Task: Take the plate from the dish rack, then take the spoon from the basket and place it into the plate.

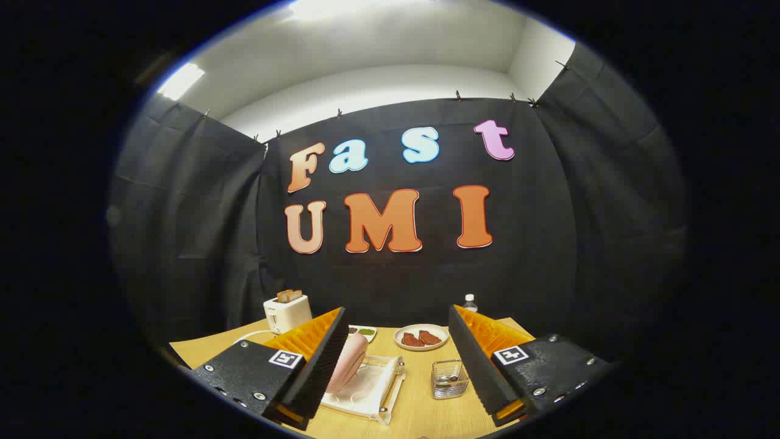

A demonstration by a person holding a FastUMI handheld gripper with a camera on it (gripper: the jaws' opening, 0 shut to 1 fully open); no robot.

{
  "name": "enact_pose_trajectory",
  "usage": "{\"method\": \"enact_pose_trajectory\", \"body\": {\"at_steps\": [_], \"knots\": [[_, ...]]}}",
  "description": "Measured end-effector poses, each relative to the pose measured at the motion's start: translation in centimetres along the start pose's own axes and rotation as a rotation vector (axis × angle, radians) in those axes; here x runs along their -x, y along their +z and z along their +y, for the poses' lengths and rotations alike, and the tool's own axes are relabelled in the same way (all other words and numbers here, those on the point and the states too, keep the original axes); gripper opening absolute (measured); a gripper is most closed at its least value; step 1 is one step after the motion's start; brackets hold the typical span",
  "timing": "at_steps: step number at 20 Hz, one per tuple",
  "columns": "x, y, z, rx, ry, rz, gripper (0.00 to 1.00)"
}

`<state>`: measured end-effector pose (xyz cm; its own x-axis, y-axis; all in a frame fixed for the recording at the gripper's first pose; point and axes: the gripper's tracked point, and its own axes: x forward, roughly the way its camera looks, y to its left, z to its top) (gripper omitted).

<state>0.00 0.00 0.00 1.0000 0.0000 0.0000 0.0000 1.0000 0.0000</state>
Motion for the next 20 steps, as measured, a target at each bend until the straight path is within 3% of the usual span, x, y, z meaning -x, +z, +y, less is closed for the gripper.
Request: {"method": "enact_pose_trajectory", "body": {"at_steps": [15,20], "knots": [[-2.0,0.5,3.2,-0.065,0.095,0.101,0.98],[-4.5,-3.7,4.0,-0.133,0.098,0.274,0.98]]}}
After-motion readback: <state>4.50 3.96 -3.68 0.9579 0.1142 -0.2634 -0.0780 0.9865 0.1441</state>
